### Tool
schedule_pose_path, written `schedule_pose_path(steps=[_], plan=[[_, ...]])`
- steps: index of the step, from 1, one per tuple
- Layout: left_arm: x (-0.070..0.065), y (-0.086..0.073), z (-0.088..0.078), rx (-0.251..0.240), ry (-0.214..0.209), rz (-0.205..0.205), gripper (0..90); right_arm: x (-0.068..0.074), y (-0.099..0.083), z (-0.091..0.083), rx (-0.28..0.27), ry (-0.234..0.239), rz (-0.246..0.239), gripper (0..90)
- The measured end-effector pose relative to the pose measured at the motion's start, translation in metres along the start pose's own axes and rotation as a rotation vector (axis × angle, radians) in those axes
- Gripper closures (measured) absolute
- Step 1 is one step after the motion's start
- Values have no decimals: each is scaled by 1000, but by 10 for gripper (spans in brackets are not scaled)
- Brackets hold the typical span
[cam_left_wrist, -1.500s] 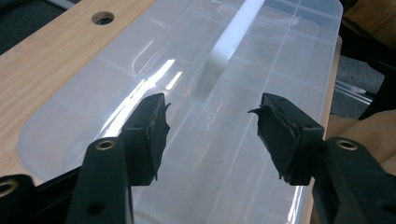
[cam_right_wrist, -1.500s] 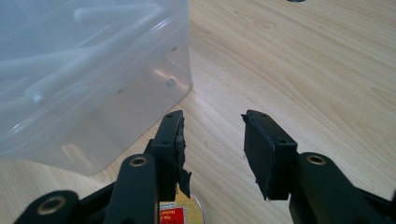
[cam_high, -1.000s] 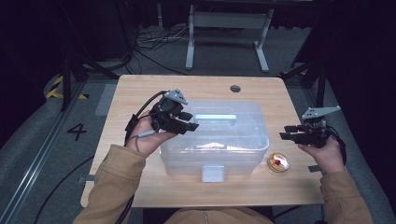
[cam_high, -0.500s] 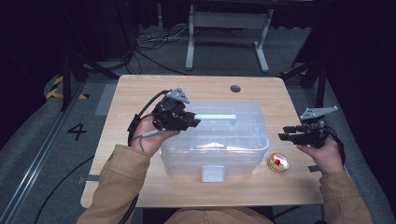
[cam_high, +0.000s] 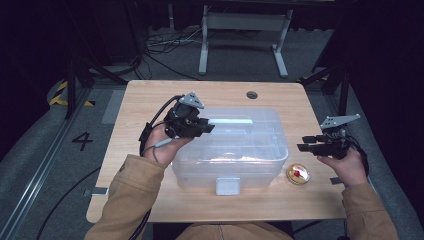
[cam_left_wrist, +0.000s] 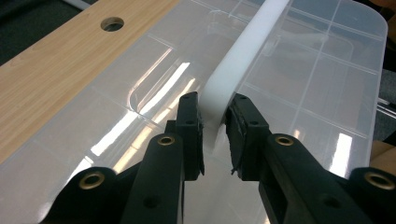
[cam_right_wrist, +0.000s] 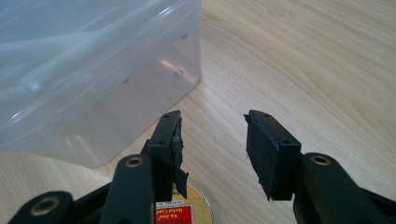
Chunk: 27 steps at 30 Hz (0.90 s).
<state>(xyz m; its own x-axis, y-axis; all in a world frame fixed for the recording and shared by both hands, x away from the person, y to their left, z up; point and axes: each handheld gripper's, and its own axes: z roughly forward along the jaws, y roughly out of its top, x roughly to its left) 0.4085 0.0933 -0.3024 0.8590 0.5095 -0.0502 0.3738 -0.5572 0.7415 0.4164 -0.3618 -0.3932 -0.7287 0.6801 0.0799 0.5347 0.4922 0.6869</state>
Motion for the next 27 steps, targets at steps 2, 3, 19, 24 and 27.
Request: schedule_pose_path(steps=[2, 3, 19, 24, 27], plan=[[1, 1, -1, -3, 3, -1, 760, 0, 0, 0, 0, 1, -1, 557], [1, 2, -2, -6, 7, -5, 760, 0, 0, 0, -1, 1, -1, 557], [20, 26, -9, 2, -2, -46, 747, 4, 0, -7, -56, 55, -42, 693], [24, 31, -10, 8, 4, -48, 745, 7, 0, -10, -89, 83, -65, 767], [26, 35, -10, 9, 8, -48, 745, 11, 0, -9, -97, 112, -94, 816]])
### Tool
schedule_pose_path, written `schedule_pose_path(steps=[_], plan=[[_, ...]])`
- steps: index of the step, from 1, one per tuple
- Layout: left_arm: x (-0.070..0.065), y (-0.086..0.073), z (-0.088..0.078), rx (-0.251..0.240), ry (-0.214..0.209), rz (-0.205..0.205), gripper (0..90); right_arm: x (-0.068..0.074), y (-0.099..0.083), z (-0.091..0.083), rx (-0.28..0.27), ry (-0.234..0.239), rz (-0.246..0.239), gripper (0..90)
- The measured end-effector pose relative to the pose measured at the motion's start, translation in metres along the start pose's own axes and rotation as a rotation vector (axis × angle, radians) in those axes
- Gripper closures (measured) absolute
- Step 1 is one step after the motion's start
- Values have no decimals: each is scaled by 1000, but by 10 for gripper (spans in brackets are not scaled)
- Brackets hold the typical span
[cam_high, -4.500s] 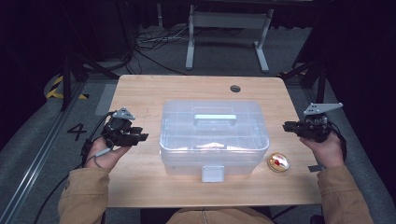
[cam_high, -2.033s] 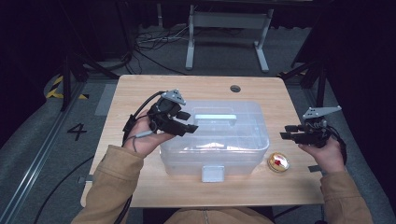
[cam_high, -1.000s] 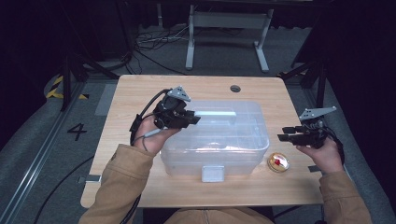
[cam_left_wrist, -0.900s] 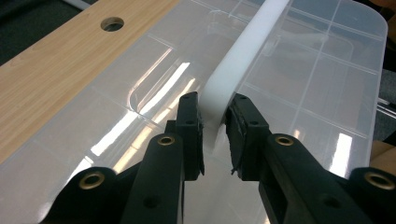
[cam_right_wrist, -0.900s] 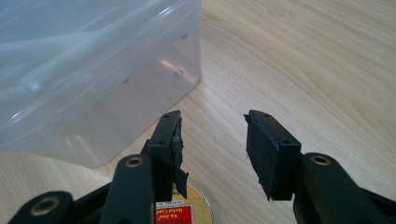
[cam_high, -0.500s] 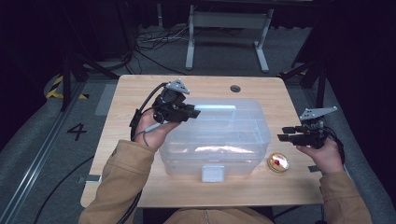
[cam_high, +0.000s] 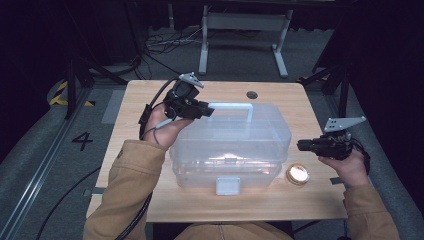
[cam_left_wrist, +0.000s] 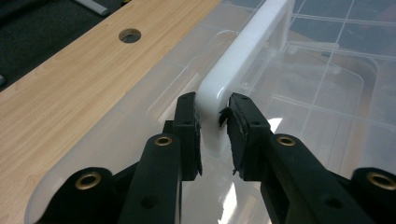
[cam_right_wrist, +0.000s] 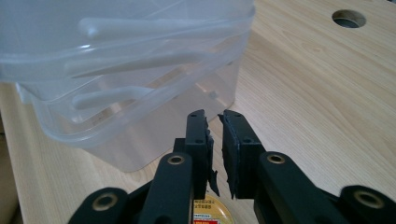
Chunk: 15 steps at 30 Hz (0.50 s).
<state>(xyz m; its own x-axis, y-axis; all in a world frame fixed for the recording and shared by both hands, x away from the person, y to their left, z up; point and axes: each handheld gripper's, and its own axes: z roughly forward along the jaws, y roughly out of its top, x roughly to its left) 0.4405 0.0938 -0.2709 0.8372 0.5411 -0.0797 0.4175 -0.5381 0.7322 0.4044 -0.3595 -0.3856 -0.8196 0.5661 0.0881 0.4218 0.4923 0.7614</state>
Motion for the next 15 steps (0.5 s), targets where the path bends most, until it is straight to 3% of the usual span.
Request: schedule_pose_path(steps=[10, 15], plan=[[6, 7, 0, 8, -4, -12, 745, 9, 2, 4, -26, 64, -45, 845], [9, 9, 0, 10, -10, -21, 745, 18, 5, 6, -31, 115, -90, 858]])
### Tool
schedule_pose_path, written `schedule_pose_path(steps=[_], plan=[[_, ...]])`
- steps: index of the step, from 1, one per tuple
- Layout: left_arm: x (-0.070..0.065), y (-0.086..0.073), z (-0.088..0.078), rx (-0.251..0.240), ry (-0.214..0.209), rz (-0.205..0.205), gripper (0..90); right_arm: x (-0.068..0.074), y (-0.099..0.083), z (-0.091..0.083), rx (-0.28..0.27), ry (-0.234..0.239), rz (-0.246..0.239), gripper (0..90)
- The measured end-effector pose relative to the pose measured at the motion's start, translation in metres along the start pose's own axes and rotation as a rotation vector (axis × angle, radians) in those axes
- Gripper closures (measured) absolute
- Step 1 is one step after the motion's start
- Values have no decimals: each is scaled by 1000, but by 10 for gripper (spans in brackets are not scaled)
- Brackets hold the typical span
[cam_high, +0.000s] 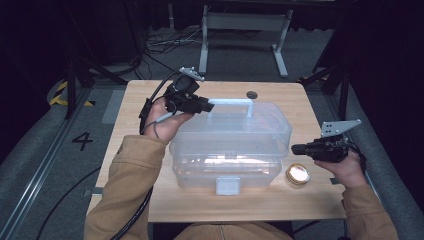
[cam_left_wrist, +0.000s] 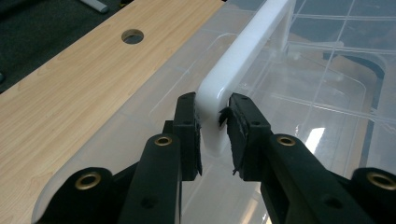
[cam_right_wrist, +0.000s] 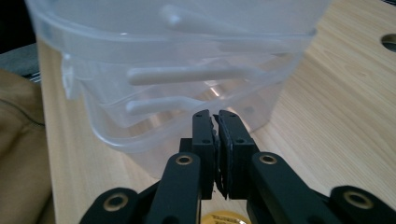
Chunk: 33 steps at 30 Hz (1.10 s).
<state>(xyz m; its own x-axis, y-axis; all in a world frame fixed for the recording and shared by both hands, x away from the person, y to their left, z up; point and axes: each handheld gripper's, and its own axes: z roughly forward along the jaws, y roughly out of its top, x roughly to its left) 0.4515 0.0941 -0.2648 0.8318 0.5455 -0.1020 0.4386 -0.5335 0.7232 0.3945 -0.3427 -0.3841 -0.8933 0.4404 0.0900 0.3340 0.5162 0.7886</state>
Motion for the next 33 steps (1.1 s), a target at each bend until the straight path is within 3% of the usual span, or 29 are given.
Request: schedule_pose_path(steps=[8, 11, 16, 24, 27, 33], plan=[[4, 2, 0, -2, -12, -16, 744, 14, 8, 6, 0, 56, -60, 869], [5, 3, 1, 0, -14, -17, 744, 22, 14, 5, -44, 93, -80, 876], [5, 3, 0, 2, -13, -19, 744, 28, 19, 3, -77, 113, -90, 887], [5, 4, 0, 18, -16, -25, 721, 30, 20, 5, -68, 89, -93, 895], [5, 4, -8, -31, -28, -37, 607, 30, 20, 5, -64, 84, -92, 896], [2, 1, -29, -70, -1, -28, 573, 30, 21, 6, -63, 78, -85, 897]])
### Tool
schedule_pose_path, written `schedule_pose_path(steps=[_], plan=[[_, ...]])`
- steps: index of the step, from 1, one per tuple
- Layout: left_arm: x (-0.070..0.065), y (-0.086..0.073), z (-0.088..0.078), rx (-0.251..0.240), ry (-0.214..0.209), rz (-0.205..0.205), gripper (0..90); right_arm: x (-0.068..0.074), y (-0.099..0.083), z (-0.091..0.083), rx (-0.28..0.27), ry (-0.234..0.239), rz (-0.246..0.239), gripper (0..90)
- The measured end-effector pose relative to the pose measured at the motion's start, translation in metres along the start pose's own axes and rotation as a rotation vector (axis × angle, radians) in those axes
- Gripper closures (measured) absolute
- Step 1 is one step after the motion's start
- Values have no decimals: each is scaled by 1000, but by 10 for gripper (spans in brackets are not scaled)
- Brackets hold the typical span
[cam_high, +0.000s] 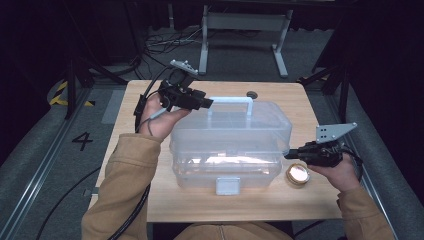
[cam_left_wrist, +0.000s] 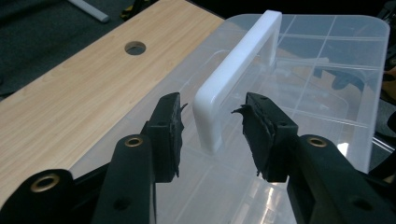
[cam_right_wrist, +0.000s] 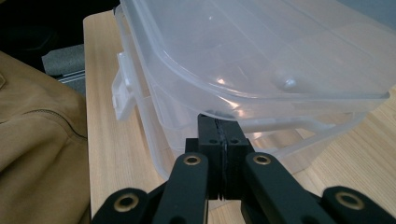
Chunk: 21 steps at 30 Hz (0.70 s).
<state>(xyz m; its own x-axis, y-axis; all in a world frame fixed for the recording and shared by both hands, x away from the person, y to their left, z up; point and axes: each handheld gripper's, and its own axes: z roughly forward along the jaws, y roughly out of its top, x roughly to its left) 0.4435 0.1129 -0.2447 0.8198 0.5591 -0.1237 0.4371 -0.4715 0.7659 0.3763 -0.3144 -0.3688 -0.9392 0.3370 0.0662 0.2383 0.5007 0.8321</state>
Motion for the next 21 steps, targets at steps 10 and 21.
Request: schedule_pose_path(steps=[10, 21], plan=[[-20, -9, -37, -35, 20, 33, 647, -2, 5, -3, -39, -29, 40, 899], [-45, -26, -52, -24, -12, 73, 689, -9, 17, -9, -85, -60, 67, 899]])
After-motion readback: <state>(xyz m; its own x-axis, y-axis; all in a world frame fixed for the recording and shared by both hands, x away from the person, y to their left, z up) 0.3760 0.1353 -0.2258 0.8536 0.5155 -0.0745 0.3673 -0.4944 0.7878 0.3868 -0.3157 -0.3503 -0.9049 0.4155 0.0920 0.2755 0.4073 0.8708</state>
